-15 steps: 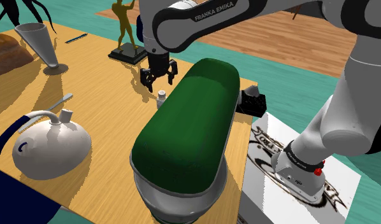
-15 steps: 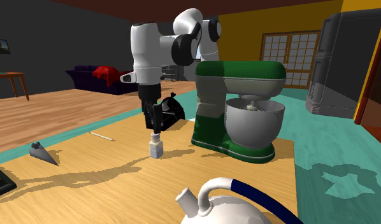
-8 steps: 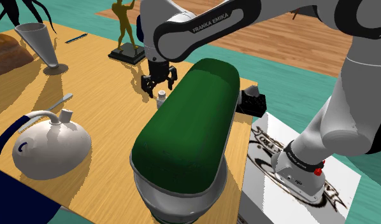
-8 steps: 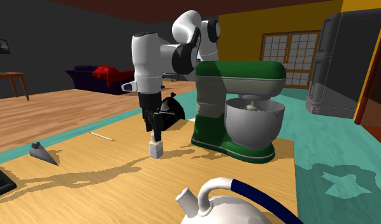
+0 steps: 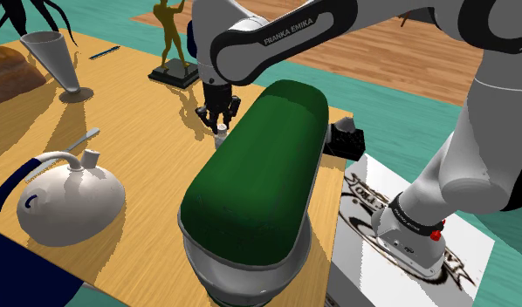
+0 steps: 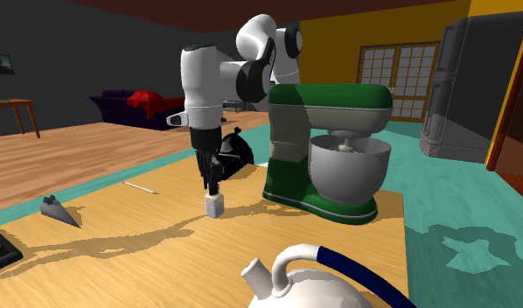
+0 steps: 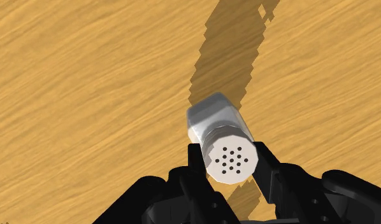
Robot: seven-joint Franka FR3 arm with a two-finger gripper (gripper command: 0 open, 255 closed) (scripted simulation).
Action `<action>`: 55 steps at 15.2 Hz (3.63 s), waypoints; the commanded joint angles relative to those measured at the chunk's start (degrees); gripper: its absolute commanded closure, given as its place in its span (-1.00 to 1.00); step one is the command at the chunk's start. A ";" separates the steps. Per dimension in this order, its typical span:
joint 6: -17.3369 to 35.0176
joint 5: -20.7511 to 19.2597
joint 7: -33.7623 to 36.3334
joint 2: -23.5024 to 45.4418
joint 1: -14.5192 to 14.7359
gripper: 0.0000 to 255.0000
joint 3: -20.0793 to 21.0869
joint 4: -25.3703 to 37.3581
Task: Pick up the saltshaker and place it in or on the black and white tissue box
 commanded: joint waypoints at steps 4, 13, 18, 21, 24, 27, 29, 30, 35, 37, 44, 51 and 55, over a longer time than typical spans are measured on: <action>0.00 0.00 0.00 0.00 0.00 1.00 0.00 0.00; -4.00 0.78 -0.51 -1.79 -0.17 1.00 0.28 2.32; -7.44 1.30 -0.86 -2.98 -0.25 1.00 0.46 4.63; -9.55 1.56 -1.04 -3.56 -0.27 1.00 0.55 6.20; -11.69 1.77 -1.19 -4.04 -0.27 1.00 0.62 7.90; -13.87 1.94 -1.31 -4.40 -0.25 1.00 0.68 9.74; -15.34 2.02 -1.38 -4.58 -0.23 1.00 0.72 11.05; -16.09 2.06 -1.41 -4.65 -0.21 1.00 0.74 11.73; -19.89 2.16 -1.52 -4.78 -0.08 1.00 0.83 15.40; -21.45 2.16 -1.54 -4.74 0.00 1.00 0.86 17.00; -21.26 5.20 -5.81 -13.90 -3.15 1.00 -0.21 8.21; -20.42 8.96 -14.05 -28.23 -6.62 1.00 -4.15 -6.40; -21.17 9.79 -18.75 -35.49 -7.93 1.00 -7.14 -12.87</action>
